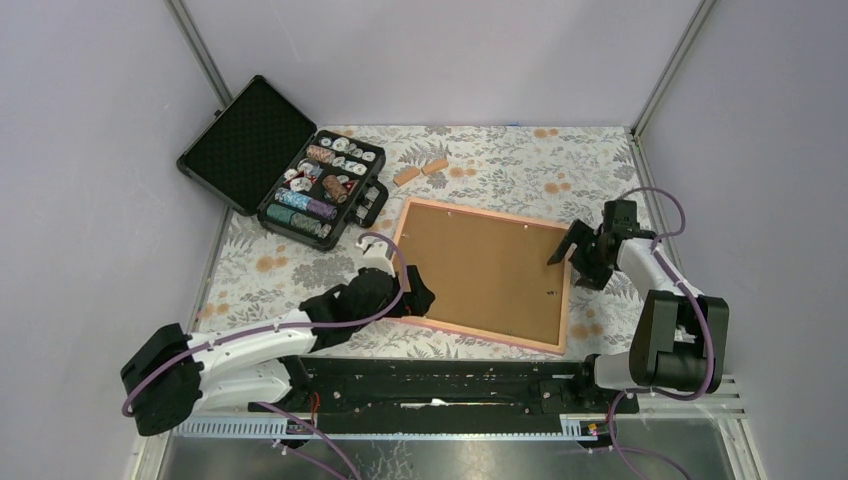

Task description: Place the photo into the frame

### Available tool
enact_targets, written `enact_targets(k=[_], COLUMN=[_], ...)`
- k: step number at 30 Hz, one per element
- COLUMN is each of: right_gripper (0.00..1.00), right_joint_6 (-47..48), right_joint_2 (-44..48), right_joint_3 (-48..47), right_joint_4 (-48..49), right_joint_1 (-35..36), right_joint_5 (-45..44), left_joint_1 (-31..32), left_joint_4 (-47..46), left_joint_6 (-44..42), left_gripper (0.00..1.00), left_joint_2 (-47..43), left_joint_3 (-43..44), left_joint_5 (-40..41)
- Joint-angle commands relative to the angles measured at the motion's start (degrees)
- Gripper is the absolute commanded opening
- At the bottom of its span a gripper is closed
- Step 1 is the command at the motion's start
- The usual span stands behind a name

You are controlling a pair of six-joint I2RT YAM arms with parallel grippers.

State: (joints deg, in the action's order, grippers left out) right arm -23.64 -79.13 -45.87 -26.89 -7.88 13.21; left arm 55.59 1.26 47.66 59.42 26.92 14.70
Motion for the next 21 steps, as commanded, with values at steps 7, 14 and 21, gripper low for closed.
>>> enact_targets(k=[7,14,21], right_gripper=[0.9,0.74,0.73], right_joint_6=[-6.1,-7.6,-8.5], right_joint_2=[-2.0,1.1,-0.4], right_joint_3=[6.1,7.8,6.8], right_joint_4=[-3.0,-3.6,-5.6], right_joint_1=[0.4,1.0,6.6], right_joint_5=[4.2,-1.1,-6.6], left_joint_1=[-0.3,-0.2,-0.2], left_joint_4=[-11.1,-14.1,-15.5], left_joint_6=[1.0,0.7,0.5], left_gripper=[0.99,0.99,0.99], left_joint_2=[5.5,6.7,7.8], left_joint_3=[-4.1,-6.1,-6.4], left_joint_5=[-3.6,-2.8,-3.3])
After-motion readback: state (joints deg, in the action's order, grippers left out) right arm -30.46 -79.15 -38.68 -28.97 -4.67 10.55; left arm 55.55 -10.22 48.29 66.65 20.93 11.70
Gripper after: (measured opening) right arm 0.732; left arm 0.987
